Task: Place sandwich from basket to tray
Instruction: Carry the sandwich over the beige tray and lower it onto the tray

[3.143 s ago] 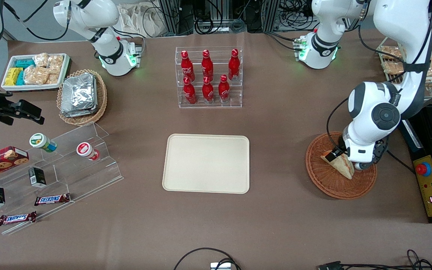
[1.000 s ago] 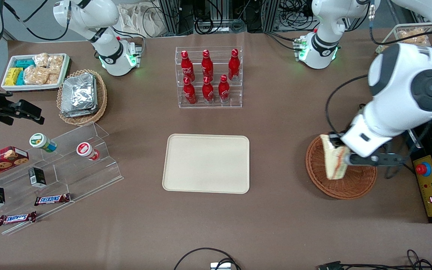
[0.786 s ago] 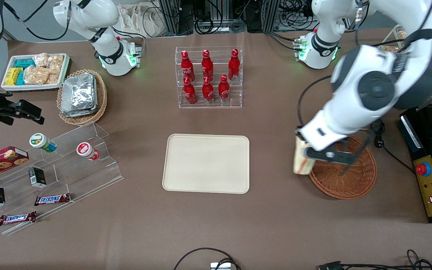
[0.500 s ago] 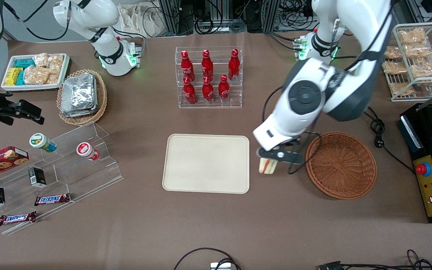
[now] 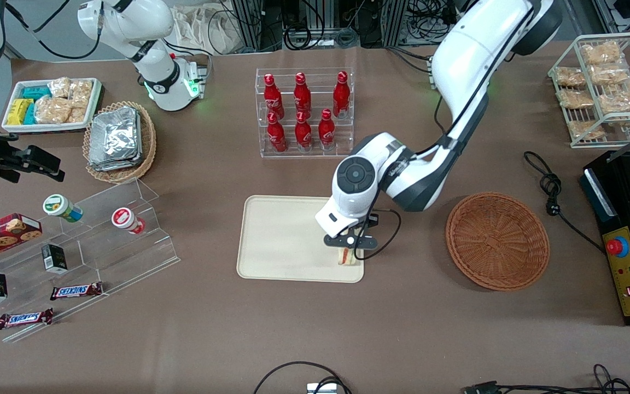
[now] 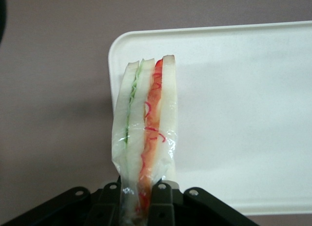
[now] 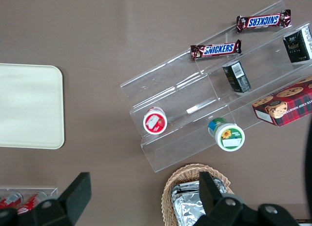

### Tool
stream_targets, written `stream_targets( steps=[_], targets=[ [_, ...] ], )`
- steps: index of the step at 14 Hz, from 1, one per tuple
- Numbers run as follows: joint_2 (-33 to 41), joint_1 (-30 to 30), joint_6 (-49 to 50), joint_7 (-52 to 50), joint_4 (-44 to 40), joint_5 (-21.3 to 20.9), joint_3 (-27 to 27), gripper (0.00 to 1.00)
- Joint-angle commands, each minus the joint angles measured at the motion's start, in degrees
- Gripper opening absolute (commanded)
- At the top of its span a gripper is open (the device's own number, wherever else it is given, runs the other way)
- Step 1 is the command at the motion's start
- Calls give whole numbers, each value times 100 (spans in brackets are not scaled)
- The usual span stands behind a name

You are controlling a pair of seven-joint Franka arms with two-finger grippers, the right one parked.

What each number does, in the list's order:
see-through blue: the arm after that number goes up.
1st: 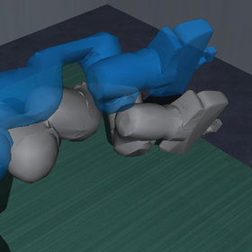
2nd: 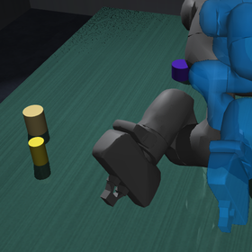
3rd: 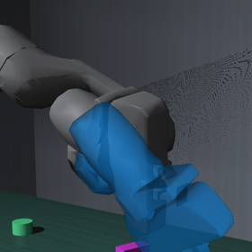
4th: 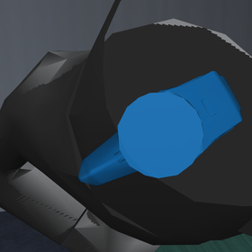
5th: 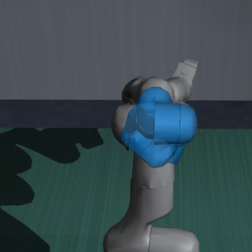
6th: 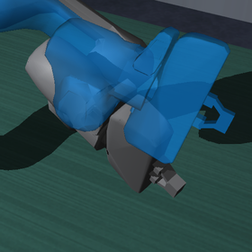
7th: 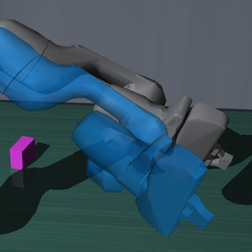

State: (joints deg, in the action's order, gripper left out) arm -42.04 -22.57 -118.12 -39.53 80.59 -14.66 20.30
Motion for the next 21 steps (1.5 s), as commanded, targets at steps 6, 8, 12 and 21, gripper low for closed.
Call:
stream_targets(
  steps=[6, 8, 12, 21],
  targets=[
    [-569, -99, -273, -476, -272, -494, -52, 0],
    [-569, -99, -282, -485, -280, -494, -52, 0],
    [-551, -64, -648, -503, -228, -494, -52, 100],
    [449, 646, -213, -714, -245, 23, -34, 100]
  ],
)
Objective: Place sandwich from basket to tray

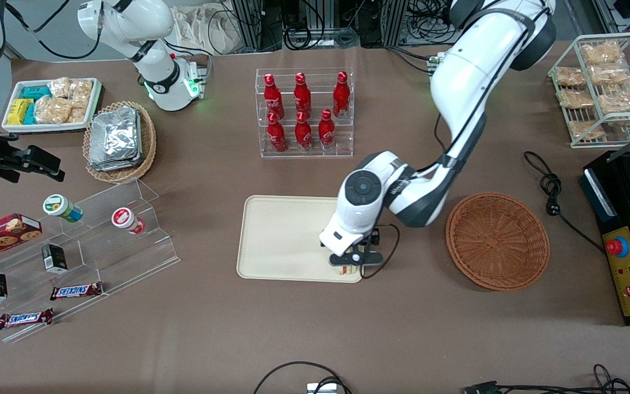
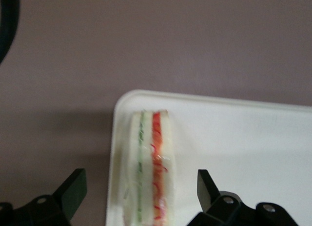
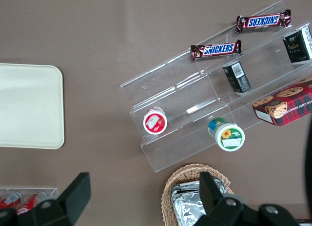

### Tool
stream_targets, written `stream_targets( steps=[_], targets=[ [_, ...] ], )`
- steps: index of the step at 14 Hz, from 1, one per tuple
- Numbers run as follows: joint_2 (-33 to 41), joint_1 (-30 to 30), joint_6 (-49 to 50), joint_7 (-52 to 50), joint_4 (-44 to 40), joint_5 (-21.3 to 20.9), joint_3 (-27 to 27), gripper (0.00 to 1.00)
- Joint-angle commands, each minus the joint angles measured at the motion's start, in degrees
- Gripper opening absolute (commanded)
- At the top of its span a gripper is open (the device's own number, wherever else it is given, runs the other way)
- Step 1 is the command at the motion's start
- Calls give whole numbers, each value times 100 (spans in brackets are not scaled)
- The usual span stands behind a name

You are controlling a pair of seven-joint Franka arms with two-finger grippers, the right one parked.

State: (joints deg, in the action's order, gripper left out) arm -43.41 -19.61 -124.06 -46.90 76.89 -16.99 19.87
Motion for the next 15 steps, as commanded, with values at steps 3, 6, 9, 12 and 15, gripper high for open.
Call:
stream_targets(
  steps=[3, 6, 9, 12, 15],
  targets=[
    [1184, 1159, 846, 686, 151, 1003, 35, 100],
    [1668, 1854, 1847, 2093, 151, 1172, 26, 100],
    [2256, 2127, 2850, 2693, 169, 1049, -9, 100],
    [2601, 2838, 3274, 3063, 160, 1189, 17, 100],
    [2803, 3060, 3625, 3387, 151, 1470, -9, 100]
  ],
)
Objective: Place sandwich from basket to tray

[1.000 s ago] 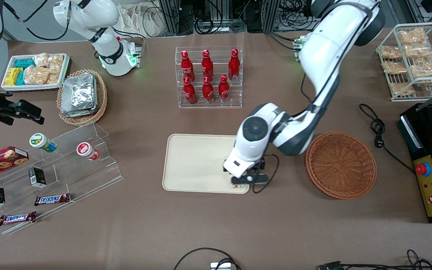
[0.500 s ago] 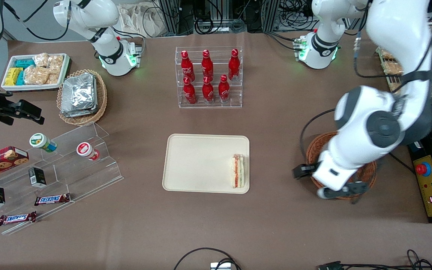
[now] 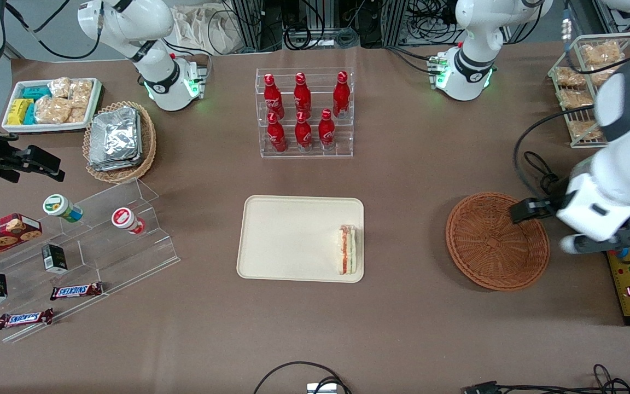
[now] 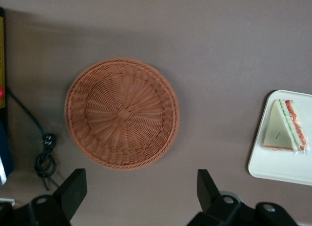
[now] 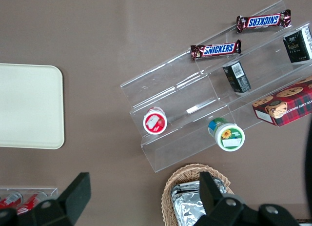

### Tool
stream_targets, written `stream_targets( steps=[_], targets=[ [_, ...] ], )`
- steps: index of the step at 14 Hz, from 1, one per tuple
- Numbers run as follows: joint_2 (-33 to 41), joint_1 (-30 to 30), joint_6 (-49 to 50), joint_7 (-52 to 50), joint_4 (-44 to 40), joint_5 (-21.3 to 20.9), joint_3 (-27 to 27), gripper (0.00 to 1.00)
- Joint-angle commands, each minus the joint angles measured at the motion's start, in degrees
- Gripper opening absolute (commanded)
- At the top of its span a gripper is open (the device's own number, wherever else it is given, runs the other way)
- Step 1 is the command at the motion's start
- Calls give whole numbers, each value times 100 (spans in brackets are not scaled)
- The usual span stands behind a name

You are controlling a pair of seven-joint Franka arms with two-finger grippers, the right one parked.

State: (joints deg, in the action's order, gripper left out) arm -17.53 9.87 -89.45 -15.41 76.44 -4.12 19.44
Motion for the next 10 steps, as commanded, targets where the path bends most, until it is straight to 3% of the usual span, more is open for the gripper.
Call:
stream_targets(
  steps=[1, 6, 10],
  targets=[
    [380, 77, 174, 362, 275, 192, -89, 100],
    [1549, -310, -457, 459, 1723, 288, -477, 100],
    [1682, -301, -512, 766, 1910, 403, -546, 100]
  ],
)
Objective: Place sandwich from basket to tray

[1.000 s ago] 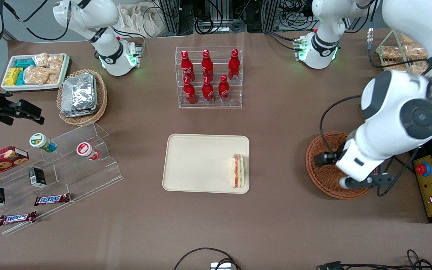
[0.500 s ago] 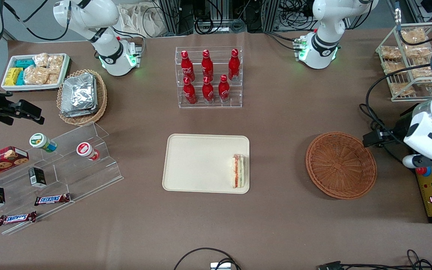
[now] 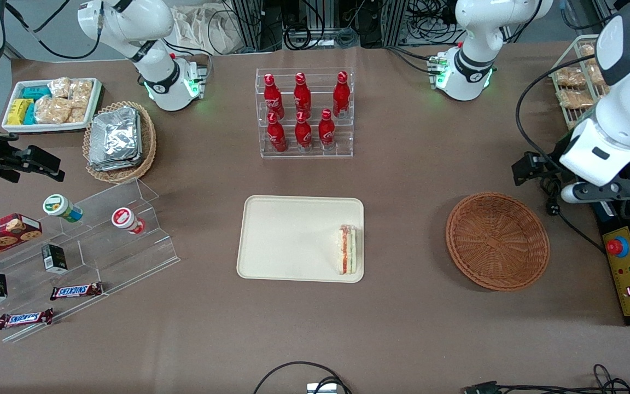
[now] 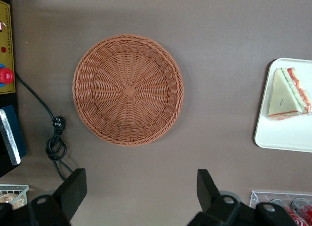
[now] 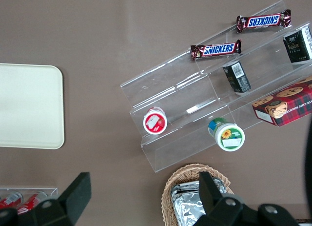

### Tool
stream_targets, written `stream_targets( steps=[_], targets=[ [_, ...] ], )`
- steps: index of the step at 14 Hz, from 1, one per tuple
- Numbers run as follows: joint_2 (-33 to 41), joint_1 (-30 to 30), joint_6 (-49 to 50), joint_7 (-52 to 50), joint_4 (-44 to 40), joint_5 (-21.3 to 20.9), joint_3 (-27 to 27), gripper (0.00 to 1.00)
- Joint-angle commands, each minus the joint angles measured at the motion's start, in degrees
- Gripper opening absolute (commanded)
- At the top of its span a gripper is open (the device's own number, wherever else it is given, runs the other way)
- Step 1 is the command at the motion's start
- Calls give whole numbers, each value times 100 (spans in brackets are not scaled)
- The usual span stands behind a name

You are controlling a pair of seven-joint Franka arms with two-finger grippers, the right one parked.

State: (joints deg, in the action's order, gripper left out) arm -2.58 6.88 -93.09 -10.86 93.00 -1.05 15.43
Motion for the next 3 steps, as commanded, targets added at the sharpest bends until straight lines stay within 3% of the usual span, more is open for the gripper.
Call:
stream_targets(
  steps=[1, 3],
  targets=[
    [179, -3, -148, 391, 253, 113, -215, 100],
    [179, -3, -139, 401, 253, 113, -242, 100]
  ],
)
